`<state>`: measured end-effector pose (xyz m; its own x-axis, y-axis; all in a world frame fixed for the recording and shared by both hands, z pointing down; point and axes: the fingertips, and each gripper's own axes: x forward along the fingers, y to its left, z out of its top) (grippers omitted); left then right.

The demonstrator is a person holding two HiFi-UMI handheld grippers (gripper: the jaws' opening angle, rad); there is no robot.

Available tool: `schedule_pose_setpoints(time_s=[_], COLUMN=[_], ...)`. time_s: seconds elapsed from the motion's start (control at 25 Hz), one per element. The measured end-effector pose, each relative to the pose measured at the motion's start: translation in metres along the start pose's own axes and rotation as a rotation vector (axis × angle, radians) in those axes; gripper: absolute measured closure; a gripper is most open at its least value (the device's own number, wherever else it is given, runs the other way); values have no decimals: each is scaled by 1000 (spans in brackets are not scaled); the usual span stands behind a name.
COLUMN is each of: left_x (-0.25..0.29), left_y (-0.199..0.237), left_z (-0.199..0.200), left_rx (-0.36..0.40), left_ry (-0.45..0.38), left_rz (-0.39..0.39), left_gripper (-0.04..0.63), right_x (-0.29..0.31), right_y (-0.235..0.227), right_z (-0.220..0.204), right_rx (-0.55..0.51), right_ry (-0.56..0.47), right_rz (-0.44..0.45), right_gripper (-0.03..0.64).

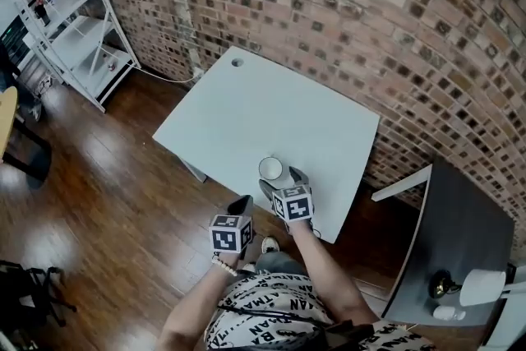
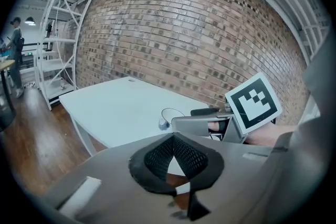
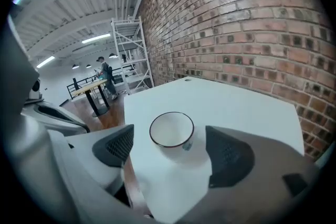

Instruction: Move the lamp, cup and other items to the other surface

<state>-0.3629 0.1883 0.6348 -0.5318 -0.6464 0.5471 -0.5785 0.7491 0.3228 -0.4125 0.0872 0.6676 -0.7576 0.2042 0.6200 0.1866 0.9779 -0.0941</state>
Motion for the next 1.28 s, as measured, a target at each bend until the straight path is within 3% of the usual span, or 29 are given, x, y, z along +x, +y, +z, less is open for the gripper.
schedule_pose_setpoints(time_s=[0.04, 0.72, 1.28], left_x=[2, 17, 20], left_y=[4, 33, 48], left_z=[0, -1, 7], left_rx=[-3, -31, -22], left_ry=[2, 3, -7], left_rz=[10, 81, 80], left_gripper=[592, 592, 592], right_x=[7, 69, 80], right_y=[2, 7, 1], right_z=[1, -6, -7], right_rx=[-15, -60, -63], right_ry=[11, 84, 37], right_rz=[3, 49, 23], right_gripper=[148, 155, 181])
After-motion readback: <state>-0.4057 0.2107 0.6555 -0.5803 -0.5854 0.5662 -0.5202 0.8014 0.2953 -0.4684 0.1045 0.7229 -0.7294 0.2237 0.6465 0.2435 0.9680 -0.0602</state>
